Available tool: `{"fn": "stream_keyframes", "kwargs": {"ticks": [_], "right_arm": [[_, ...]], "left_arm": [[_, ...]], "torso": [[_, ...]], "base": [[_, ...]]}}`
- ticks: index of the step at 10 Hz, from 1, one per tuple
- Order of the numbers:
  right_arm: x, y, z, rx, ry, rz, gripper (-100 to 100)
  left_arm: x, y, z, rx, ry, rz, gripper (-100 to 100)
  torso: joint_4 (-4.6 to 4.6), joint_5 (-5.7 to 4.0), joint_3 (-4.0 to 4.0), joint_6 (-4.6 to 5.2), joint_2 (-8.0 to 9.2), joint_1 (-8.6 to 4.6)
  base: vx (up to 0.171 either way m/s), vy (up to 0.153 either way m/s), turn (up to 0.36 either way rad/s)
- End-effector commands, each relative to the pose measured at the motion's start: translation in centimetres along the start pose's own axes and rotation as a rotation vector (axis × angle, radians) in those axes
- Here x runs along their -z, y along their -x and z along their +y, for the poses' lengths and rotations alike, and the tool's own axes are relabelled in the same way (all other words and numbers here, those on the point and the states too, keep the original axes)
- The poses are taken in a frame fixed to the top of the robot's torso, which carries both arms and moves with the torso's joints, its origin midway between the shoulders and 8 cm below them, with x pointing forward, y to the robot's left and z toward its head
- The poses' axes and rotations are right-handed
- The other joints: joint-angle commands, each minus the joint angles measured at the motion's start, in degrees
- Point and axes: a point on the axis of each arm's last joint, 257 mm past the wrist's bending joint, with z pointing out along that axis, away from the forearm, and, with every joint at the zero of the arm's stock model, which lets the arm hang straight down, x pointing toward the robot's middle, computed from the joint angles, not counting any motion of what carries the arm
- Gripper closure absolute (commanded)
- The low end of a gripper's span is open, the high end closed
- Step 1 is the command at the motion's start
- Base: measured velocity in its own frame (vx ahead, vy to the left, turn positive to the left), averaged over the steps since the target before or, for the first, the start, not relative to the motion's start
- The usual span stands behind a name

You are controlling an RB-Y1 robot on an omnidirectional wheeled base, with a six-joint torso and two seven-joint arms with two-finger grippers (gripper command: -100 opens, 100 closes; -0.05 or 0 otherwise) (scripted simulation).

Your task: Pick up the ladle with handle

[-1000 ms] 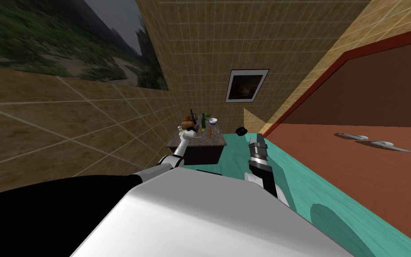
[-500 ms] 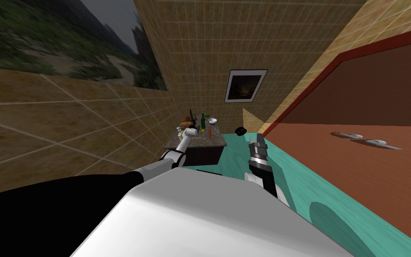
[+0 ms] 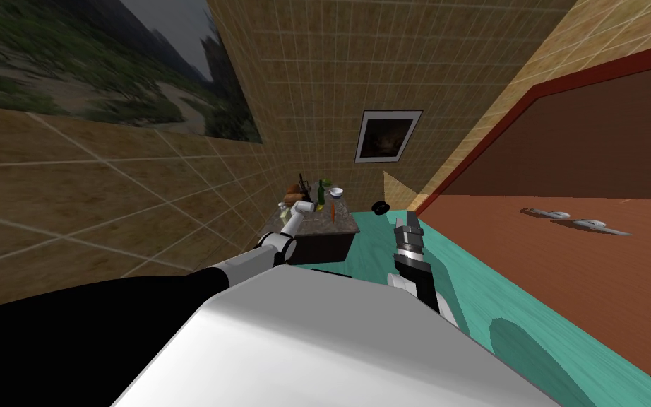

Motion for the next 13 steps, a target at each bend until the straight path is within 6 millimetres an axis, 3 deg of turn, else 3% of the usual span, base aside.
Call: {"fn": "stream_keyframes", "kwargs": {"ticks": [1, 7, 13], "right_arm": [[0.0, 0.0, 0.0, 0.000, 0.000, 0.000, 0], [0.0, 0.0, 0.0, 0.000, 0.000, 0.000, 0], [0.0, 0.0, 0.0, 0.000, 0.000, 0.000, 0]], "left_arm": [[-0.4, -0.5, 0.8, 0.006, 0.055, 0.012, -100], [-0.9, -1.4, 2.8, 0.022, 0.187, 0.033, -100], [-0.8, -1.8, 6.6, 0.049, 0.361, 0.040, -100]], "torso": [[0.00, 0.00, 0.00, 0.00, 0.00, 0.00], [0.00, 0.00, -0.01, 0.00, -0.03, 0.00], [-0.02, 0.00, -0.05, -0.01, -0.07, -0.01]], "base": [[0.034, 0.013, -0.033], [0.042, 0.015, -0.026], [0.047, 0.014, -0.024]]}}
